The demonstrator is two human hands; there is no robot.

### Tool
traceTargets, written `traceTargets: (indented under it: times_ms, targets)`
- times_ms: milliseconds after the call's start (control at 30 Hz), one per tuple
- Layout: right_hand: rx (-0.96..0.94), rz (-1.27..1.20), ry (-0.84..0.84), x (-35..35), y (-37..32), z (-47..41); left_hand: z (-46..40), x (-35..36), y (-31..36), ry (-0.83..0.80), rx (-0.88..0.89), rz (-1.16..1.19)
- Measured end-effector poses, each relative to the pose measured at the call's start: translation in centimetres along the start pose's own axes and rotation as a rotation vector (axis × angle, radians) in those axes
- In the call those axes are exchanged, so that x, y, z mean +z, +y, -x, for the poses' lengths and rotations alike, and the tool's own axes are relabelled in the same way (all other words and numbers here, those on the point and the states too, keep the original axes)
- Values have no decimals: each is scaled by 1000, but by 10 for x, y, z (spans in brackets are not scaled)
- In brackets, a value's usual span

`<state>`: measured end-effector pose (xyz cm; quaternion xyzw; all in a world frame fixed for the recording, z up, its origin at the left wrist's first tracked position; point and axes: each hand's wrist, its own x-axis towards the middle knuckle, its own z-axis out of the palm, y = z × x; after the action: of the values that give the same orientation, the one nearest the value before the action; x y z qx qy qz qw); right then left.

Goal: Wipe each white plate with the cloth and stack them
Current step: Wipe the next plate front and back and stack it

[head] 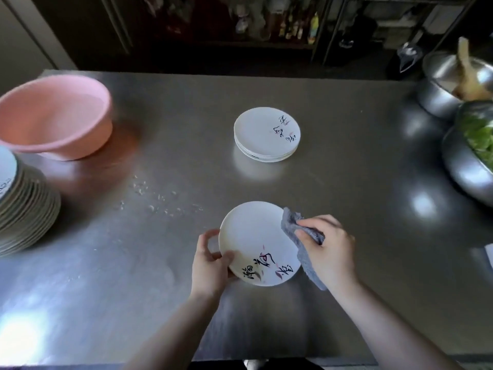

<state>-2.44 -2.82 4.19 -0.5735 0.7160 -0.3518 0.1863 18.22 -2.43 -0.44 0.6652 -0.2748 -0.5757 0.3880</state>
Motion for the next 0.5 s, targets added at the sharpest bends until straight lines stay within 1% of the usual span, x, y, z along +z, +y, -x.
traceTargets:
  times_ms: [100, 167, 300, 367, 433, 500]
  targets:
    - [23, 10, -42, 5, 6, 4, -4, 2, -1, 28, 9, -183]
    - [21, 12, -66, 7, 8, 6, -5, 0, -1, 31, 57, -342]
    - [13, 47, -121, 15, 14, 6, -10, -6, 6, -1, 150, -774]
    - [-18, 58, -157, 22, 14, 5, -15, -11, 12, 40, 221, -989]
    - [-45, 85, -216, 33, 14, 0, -20, -14, 18, 104, 337, -1041]
    - [-56, 146, -279, 44, 13, -5, -25, -13, 21, 98, 496, -968]
